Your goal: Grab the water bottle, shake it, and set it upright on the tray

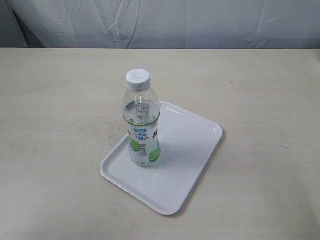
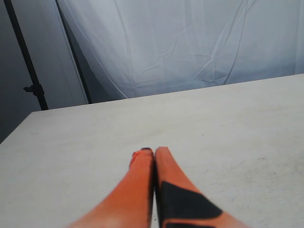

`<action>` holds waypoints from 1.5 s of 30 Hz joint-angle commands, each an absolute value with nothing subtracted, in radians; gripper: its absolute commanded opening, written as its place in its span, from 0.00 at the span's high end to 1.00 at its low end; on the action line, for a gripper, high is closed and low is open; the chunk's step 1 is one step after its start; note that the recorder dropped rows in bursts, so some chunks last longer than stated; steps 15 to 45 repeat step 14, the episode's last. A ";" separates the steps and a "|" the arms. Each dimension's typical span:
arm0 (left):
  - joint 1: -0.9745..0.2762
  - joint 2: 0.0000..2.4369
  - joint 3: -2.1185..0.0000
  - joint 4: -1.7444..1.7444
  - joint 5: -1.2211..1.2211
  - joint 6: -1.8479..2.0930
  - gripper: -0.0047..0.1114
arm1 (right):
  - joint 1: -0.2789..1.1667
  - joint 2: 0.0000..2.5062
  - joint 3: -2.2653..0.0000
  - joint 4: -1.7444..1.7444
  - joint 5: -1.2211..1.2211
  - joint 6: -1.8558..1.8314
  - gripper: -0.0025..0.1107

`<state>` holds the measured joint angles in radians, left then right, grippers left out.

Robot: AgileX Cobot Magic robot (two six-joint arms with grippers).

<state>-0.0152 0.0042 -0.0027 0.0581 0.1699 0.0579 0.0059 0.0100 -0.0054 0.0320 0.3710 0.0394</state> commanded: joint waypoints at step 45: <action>-0.022 0.000 0.000 0.069 0.158 0.055 0.94 | 0.000 0.005 0.000 0.032 0.354 0.038 0.95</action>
